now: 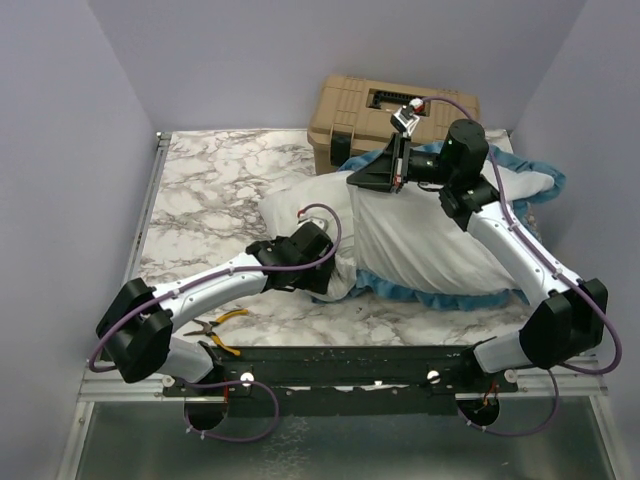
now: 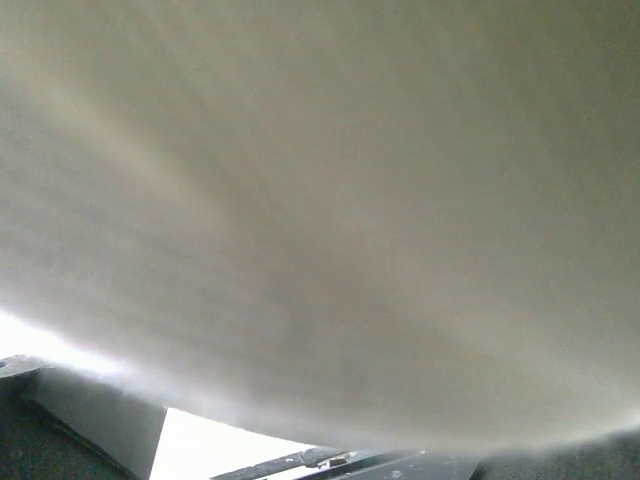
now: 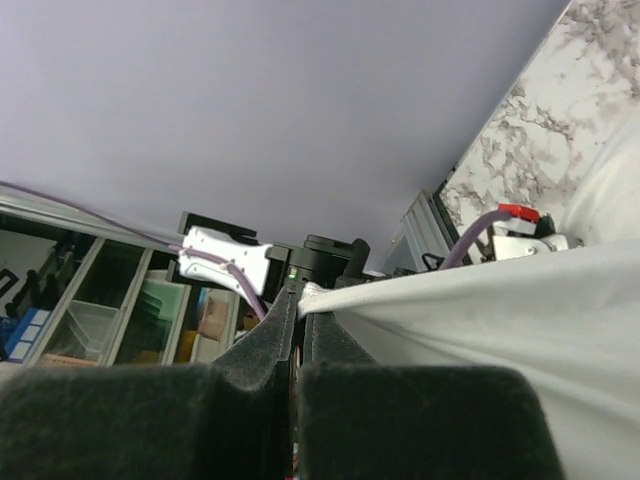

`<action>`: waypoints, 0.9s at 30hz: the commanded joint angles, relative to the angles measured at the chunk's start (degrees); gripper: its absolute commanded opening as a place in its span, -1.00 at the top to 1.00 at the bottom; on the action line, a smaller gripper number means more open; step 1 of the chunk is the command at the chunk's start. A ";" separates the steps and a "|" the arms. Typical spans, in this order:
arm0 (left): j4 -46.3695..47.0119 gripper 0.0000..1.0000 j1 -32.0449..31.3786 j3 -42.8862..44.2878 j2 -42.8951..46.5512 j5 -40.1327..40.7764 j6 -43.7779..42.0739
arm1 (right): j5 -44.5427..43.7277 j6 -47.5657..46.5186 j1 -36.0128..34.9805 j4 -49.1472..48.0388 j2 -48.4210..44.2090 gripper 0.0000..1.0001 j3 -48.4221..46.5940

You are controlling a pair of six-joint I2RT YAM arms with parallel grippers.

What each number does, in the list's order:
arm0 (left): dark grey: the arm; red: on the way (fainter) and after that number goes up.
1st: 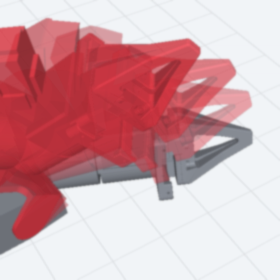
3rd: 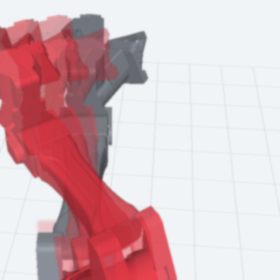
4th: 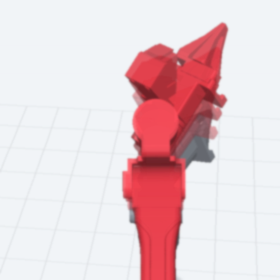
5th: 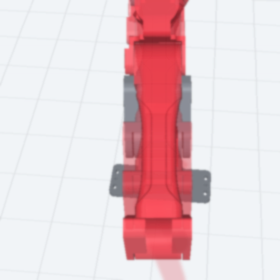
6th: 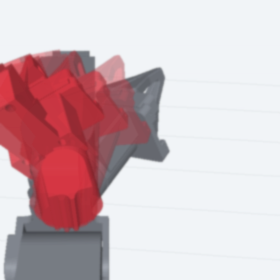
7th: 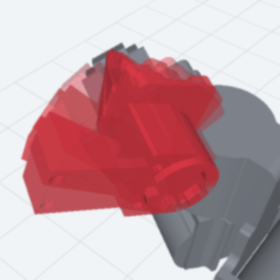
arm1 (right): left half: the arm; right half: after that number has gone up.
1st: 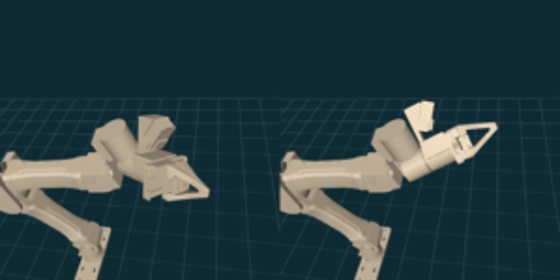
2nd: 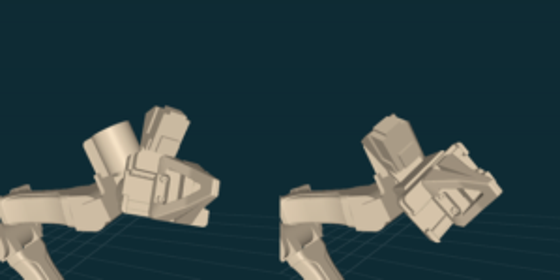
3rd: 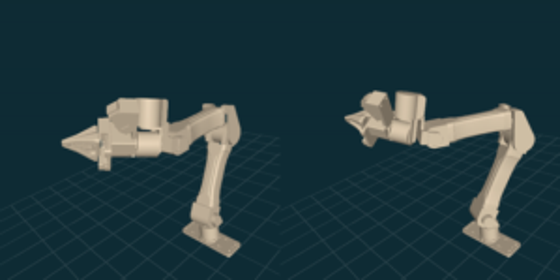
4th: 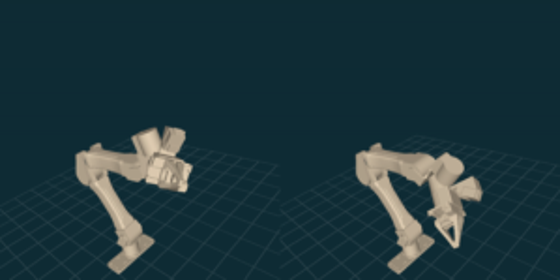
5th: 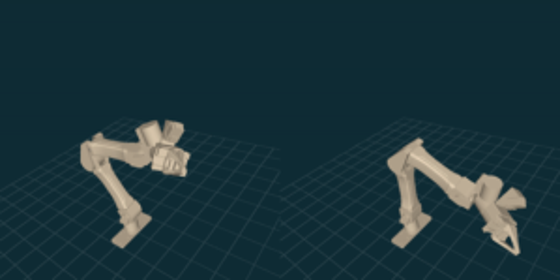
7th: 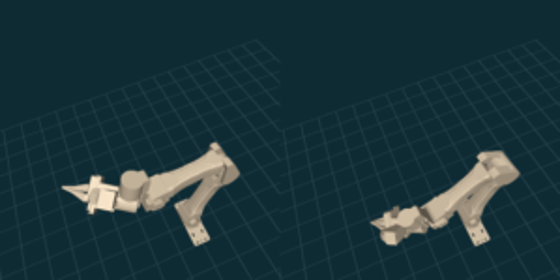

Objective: Put the pillow into the pillowcase
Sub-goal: Stuff the pillow into the pillowcase.

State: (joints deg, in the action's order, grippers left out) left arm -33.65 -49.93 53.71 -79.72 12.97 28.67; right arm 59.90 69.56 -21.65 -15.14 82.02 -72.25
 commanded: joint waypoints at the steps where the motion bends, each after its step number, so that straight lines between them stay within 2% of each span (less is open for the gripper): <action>1: 1.21 -0.94 0.55 0.60 2.40 -2.40 3.24 | 2.91 -13.21 -0.63 14.97 -5.10 1.00 -7.34; 4: 1.02 -0.97 3.52 1.76 6.77 -4.78 7.04 | 0.61 -20.60 -0.67 24.12 -5.46 1.00 -6.55; 9: 0.10 -0.97 13.07 0.06 16.55 -10.37 11.04 | -1.82 -25.58 -0.63 28.55 -4.10 1.00 -5.59; 13: 13.39 -0.98 18.73 -6.88 20.44 -23.08 11.78 | -0.11 -25.61 -0.67 28.88 -2.17 1.00 -6.73; 16: 25.56 -0.89 18.91 -11.29 16.07 -31.65 15.65 | 0.54 -25.67 -0.65 30.70 -1.16 1.00 -8.82; 17: 29.25 -0.83 18.85 -11.99 14.01 -34.16 16.67 | 0.01 -26.32 -0.67 32.20 -0.85 1.00 -9.72; 18: 32.69 -0.67 18.67 -12.07 12.17 -36.09 17.35 | -0.74 -27.07 -0.67 34.08 -0.36 1.00 -10.84; 21: 45.21 -0.12 15.82 -10.21 9.49 -37.53 18.00 | -2.09 -27.06 -0.63 36.40 1.04 1.00 -11.63; 24: 58.81 0.33 10.96 -8.25 8.18 -33.26 16.15 | 1.55 -23.83 -1.02 34.07 3.20 1.00 -11.03; 27: 74.51 0.86 7.15 -8.47 5.16 -30.06 16.12 | 4.32 -19.20 -2.19 30.27 4.01 1.00 -11.76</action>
State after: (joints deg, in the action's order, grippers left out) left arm 7.16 -37.50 42.11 -72.53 -17.17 43.75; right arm 55.99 44.03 -21.65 21.10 85.76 -80.75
